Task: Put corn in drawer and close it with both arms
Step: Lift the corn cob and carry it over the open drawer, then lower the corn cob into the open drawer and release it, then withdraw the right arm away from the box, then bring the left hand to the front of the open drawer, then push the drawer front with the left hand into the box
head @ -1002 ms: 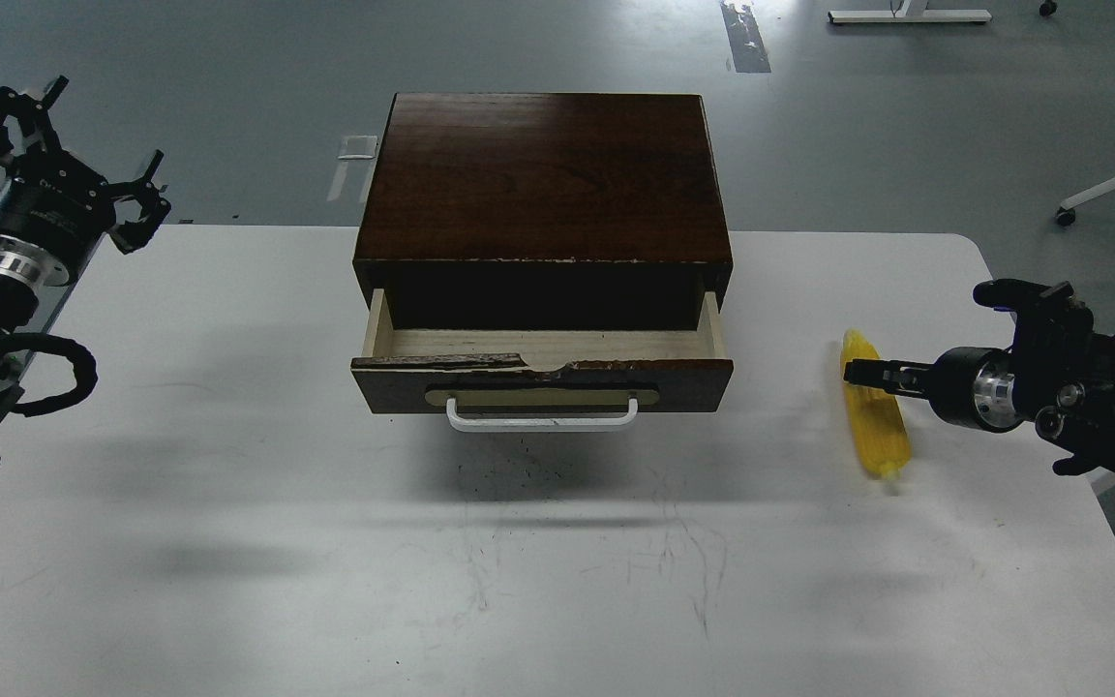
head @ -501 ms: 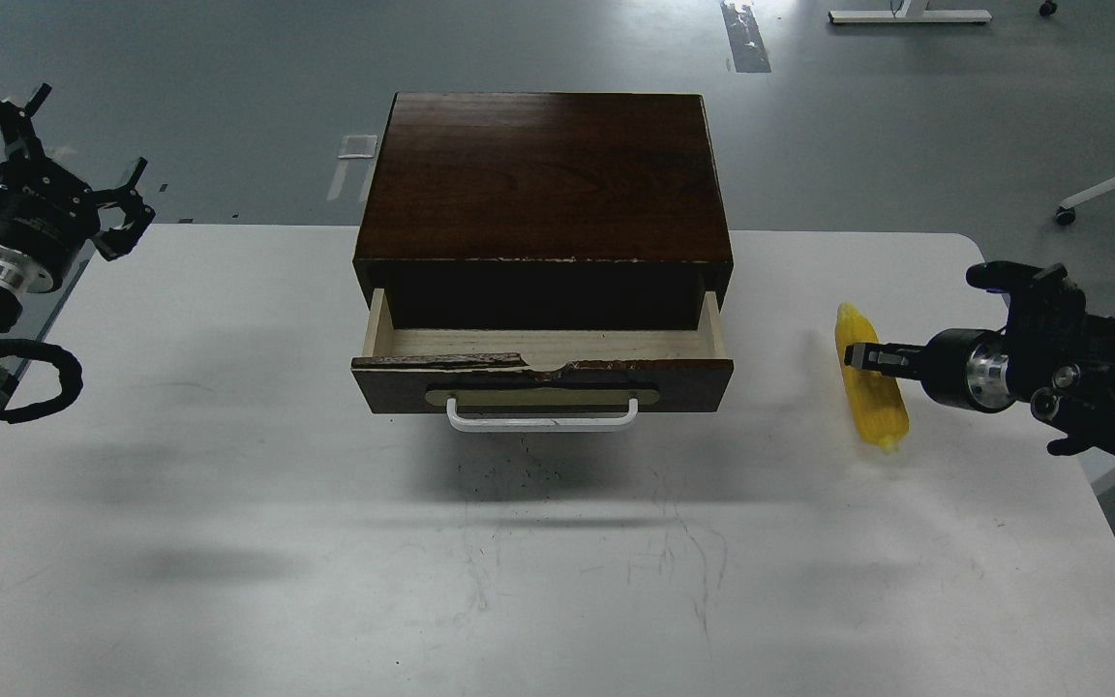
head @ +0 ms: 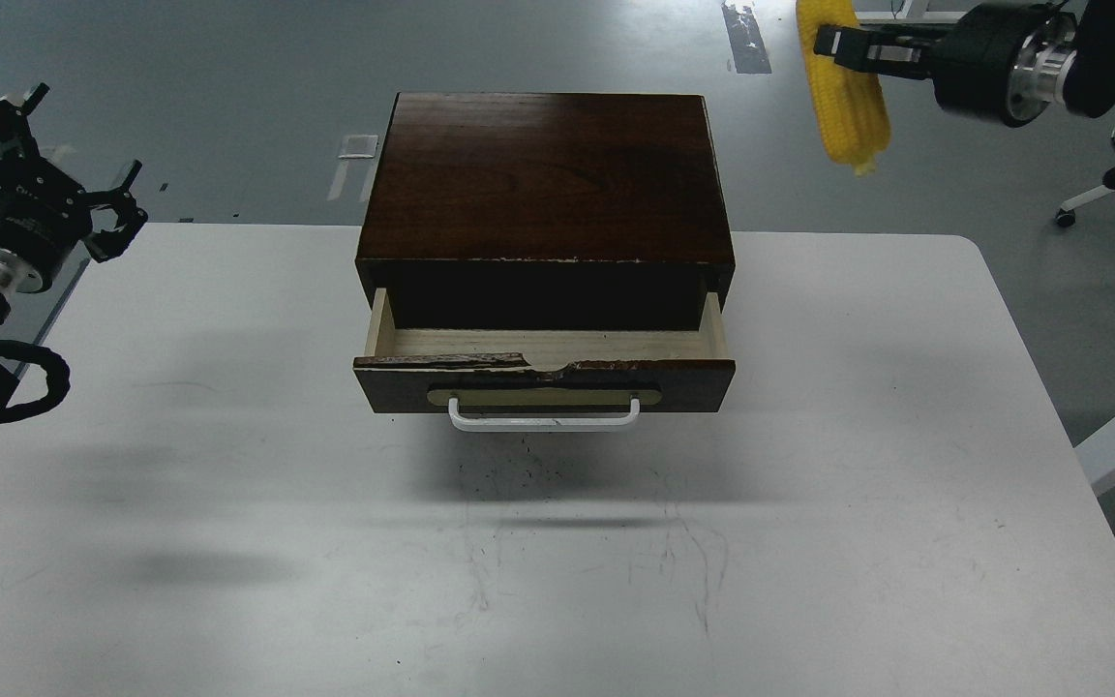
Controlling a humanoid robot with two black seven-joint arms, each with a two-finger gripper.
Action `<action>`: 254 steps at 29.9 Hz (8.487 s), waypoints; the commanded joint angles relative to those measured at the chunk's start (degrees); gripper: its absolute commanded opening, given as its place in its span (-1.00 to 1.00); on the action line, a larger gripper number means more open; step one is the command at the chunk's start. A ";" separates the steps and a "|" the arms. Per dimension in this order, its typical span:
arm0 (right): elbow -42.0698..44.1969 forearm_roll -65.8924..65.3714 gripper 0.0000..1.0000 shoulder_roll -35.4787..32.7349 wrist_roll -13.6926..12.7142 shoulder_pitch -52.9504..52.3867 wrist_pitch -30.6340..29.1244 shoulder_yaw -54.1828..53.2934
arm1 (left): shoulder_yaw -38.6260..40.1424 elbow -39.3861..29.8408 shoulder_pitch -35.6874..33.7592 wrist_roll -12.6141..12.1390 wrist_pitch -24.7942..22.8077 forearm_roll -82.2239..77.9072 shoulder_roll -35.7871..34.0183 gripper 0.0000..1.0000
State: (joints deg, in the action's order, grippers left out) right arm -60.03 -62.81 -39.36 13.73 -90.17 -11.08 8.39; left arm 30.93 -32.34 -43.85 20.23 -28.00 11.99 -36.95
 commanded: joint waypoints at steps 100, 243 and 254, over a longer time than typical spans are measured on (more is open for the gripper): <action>15.54 69.55 1.00 -3.62 2.44 17.82 -5.07 -21.30 | 3.96 -47.27 -10.82 0.87 0.00 -64.94 -18.07 -0.02; 38.50 82.41 1.00 14.84 3.06 43.50 -16.92 -44.95 | -20.74 -49.14 -17.76 -2.65 0.00 -136.99 0.65 -1.00; 38.50 82.32 1.00 14.84 3.06 43.50 -16.92 -44.95 | -20.65 -47.03 -18.38 -2.56 0.00 -136.99 1.18 -1.00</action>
State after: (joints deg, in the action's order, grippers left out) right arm -21.53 19.57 -24.51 16.79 -46.67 -28.00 -36.57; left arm 10.29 -80.24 -62.11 17.56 -28.00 -124.99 -36.04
